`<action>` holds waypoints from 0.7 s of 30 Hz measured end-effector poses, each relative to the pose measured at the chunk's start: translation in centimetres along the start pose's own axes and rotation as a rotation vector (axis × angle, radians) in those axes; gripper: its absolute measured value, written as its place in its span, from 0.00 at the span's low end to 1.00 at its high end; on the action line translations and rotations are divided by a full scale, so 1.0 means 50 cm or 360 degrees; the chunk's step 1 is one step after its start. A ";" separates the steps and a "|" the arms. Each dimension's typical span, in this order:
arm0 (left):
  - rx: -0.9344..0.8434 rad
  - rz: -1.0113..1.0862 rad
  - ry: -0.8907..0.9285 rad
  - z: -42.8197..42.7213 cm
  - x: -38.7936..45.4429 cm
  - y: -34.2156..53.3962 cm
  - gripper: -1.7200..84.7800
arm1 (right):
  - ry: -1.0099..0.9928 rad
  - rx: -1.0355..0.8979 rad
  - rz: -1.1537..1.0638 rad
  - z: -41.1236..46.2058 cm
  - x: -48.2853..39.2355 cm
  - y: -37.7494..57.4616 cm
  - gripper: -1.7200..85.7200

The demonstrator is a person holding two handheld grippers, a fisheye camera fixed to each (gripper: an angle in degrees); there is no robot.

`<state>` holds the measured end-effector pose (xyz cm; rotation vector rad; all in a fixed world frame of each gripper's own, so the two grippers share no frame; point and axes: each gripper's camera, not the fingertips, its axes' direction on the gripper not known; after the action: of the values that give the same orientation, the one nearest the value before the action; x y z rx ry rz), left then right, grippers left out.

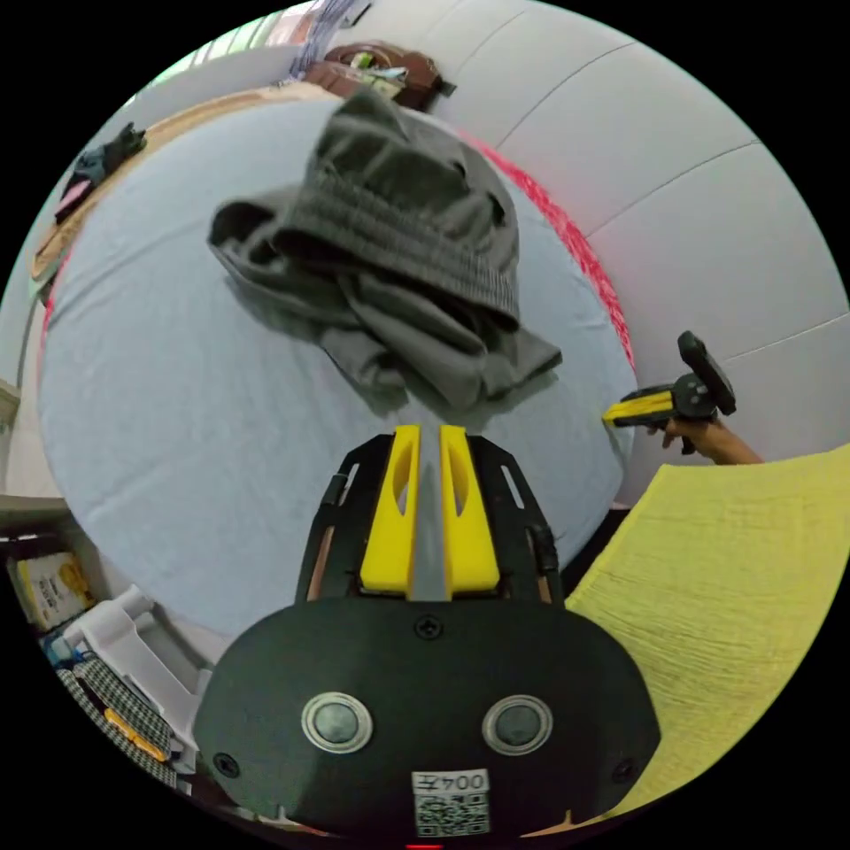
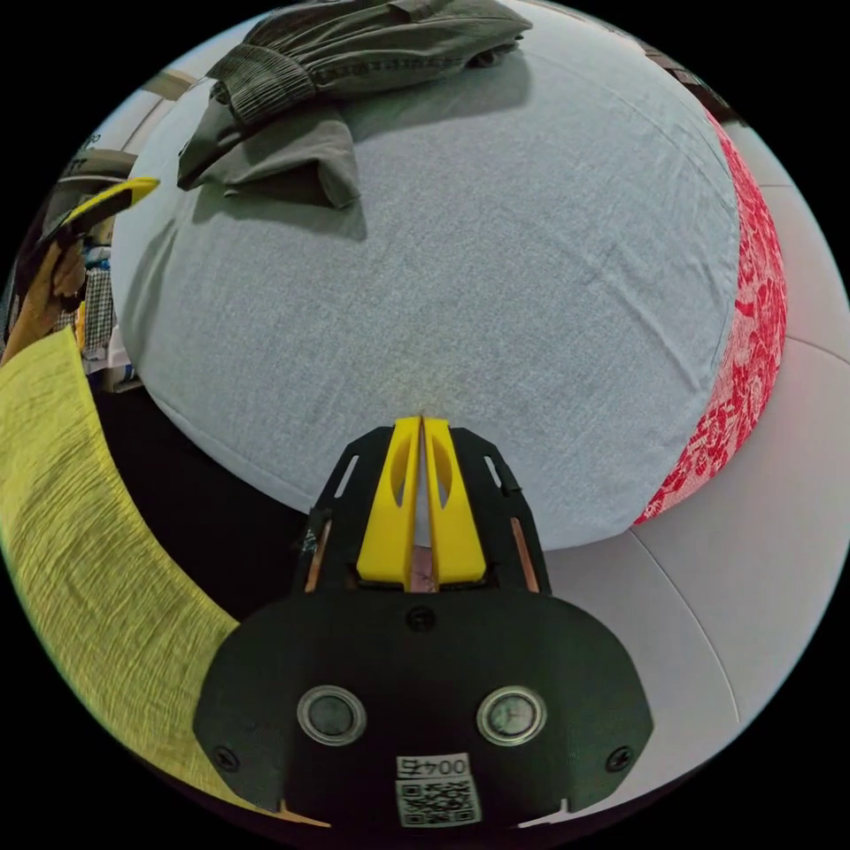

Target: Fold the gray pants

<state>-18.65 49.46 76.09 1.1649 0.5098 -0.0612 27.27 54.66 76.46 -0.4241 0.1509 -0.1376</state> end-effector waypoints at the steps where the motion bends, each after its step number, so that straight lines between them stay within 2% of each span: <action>1: 0.0071 -0.0002 -0.0064 -0.030 -0.009 -0.012 0.11 | -0.0012 0.0005 0.0012 -0.001 0.003 0.007 0.01; 5: 0.0157 0.0038 -0.0155 -0.088 -0.036 -0.072 0.17 | -0.0066 0.0046 0.0087 -0.015 0.012 0.060 0.01; 12: 0.0050 0.0138 -0.0181 -0.102 -0.037 -0.179 0.21 | -0.0049 0.0115 0.0165 -0.049 -0.005 0.152 0.01; 15: -0.0035 0.0165 -0.0148 -0.087 -0.024 -0.203 0.19 | -0.0095 0.0114 0.0226 -0.067 -0.005 0.185 0.02; 19: -0.0123 0.0085 -0.0065 -0.088 -0.018 -0.216 0.10 | -0.0163 0.0133 0.0296 -0.090 -0.005 0.231 0.04; 21: -0.0104 0.0071 0.0059 -0.115 -0.009 -0.220 0.08 | -0.0234 0.0210 0.0297 -0.113 -0.014 0.270 0.12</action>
<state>-24.41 50.00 65.12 1.1147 0.5148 0.0158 26.98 64.71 65.81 -0.2856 0.0355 0.0668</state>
